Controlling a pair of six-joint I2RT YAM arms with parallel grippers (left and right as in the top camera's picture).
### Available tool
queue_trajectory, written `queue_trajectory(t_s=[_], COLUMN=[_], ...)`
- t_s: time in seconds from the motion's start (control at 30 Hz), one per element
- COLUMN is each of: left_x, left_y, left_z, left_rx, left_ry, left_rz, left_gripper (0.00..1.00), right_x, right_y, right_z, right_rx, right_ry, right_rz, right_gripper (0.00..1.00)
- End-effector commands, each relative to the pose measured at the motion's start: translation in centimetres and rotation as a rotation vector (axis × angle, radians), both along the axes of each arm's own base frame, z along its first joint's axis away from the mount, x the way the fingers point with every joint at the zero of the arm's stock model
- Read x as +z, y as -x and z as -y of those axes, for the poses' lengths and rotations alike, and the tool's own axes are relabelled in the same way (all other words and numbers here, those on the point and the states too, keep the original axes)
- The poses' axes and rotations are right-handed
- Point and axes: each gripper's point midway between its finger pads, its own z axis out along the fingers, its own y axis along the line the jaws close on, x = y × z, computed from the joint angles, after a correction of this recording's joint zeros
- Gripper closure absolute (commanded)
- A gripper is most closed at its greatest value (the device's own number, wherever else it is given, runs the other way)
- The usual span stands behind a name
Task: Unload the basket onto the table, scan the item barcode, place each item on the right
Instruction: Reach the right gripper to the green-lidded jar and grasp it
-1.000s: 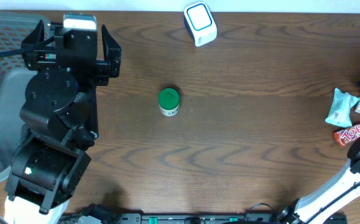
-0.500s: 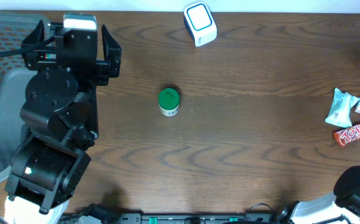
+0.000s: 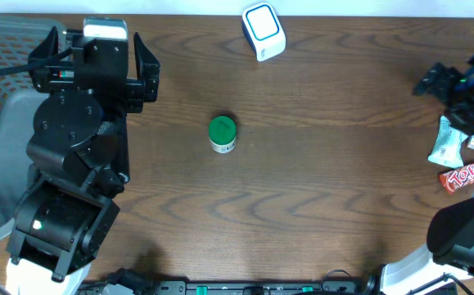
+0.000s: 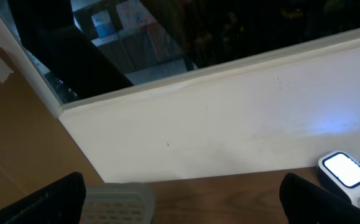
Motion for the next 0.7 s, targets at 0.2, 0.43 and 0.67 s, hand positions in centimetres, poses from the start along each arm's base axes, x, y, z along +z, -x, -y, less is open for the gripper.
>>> queue_trajectory(t_s=[0.2,0.43,0.67], left_x=[0.9,0.9,0.9], left_y=[0.4,0.4,0.4], left_z=[-0.4,-0.4,-0.4], left_rx=[0.01,0.01,0.01], left_ry=[0.0,0.0,0.0], left_rz=[0.021,0.021,0.021], left_gripper=[0.0,0.0,0.0], right_x=[-4.3,-7.5,-6.5], right_y=[-1.8,-2.3,-3.2], right_z=[-10.8,-20.9,-31.3], right_rx=[0.185,0.386,0.53], right_ry=[-0.157,-0.19,-0.148], right_rz=[-0.005,0.043,0.205], right_gripper=[0.01,0.01,0.01])
